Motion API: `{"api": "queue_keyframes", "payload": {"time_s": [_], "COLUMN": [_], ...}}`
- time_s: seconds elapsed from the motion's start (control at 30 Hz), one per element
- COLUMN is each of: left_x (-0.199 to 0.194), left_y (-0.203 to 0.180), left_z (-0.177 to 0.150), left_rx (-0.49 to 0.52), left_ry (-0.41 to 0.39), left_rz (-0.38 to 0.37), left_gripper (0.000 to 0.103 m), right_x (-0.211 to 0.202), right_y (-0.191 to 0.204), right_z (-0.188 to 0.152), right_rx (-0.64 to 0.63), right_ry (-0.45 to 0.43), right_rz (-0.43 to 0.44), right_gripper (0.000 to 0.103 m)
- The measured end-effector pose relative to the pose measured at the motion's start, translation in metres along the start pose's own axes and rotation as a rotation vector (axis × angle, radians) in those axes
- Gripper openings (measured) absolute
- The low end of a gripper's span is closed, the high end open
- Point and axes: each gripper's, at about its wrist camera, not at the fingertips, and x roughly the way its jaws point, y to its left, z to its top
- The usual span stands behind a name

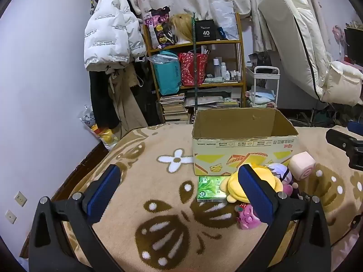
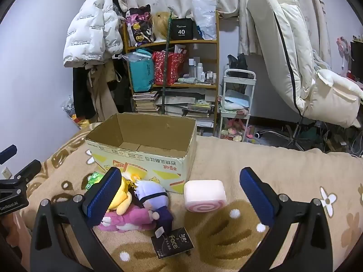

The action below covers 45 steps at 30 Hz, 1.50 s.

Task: Organize soft objects

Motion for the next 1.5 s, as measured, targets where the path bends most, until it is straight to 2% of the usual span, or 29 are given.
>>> {"api": "queue_keyframes", "payload": {"time_s": [0.3,0.33,1.5], "left_x": [0.0000,-0.0004,-0.0025], "left_y": [-0.0029,0.0003,-0.0032], "left_z": [-0.0006,-0.0001,0.0029], "left_rx": [-0.001,-0.003,-0.003], "left_ry": [0.004,0.000,-0.003], "left_rz": [0.017,-0.003,-0.002], "left_gripper": [0.102,0.102,0.102], "right_x": [-0.0001,-0.0001,0.0006], "right_y": [0.0001,0.0002,0.0002], "right_z": [0.0001,0.0001,0.0003], "right_rx": [-0.008,-0.008,-0.007], "right_ry": [-0.013,-0.014,-0.014], "right_rz": [-0.005,-0.004,-0.003], "right_gripper": [0.103,0.103,0.103]}}
